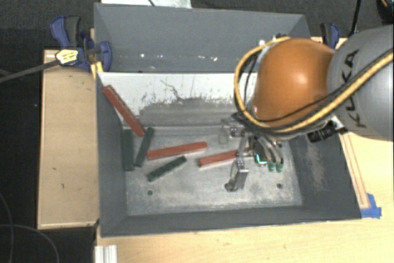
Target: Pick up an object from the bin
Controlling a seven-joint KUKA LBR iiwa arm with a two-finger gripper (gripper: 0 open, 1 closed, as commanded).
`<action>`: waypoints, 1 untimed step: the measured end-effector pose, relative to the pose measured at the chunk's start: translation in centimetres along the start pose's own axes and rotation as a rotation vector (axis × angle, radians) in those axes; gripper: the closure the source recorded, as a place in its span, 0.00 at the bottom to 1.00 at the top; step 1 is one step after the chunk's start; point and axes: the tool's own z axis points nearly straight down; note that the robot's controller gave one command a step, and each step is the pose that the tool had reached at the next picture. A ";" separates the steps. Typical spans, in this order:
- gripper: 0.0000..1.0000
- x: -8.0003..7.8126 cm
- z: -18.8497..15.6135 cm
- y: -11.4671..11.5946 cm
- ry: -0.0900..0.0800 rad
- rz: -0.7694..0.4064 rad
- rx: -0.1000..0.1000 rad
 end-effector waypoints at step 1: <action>0.00 -5.6 15.9 -7.6 0.000 -0.165 0.001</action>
Offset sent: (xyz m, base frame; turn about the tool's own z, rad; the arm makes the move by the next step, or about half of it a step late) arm 0.0565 -0.0732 -0.1559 -0.1689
